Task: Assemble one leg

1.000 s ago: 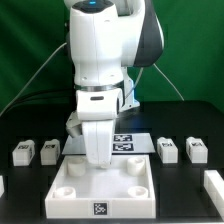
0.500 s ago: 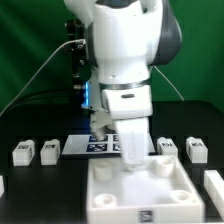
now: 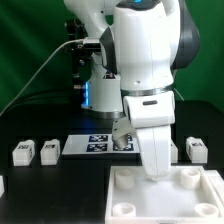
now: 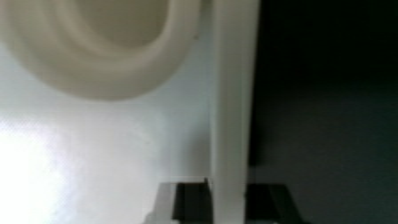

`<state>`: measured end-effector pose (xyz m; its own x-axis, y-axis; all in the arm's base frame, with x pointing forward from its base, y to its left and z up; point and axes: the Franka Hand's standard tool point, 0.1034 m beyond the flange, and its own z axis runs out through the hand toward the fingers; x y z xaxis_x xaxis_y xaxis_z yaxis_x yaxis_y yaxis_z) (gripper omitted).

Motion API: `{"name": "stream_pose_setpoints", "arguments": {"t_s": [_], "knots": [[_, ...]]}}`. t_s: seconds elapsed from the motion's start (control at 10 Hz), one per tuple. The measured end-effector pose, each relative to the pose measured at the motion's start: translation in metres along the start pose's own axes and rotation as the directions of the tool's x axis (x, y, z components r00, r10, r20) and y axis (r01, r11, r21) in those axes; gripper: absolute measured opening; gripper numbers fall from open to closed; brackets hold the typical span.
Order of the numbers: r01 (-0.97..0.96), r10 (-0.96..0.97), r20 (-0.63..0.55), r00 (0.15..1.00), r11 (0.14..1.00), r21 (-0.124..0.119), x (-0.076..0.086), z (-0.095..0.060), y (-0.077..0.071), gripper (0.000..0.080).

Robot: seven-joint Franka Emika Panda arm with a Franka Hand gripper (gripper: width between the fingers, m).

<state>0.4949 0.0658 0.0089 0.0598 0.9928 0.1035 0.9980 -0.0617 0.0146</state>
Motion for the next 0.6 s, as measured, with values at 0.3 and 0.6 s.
{"name": "stream_pose_setpoints", "arguments": {"t_s": [0.3,0.6], "knots": [[0.05,-0.05,0.002,0.999,0.999,0.013,-0.0012,0.0,0.0018,0.0058],[0.053,-0.053,-0.002,0.999,0.999,0.012,-0.0024,-0.0001,0.0015,0.0058]]}}
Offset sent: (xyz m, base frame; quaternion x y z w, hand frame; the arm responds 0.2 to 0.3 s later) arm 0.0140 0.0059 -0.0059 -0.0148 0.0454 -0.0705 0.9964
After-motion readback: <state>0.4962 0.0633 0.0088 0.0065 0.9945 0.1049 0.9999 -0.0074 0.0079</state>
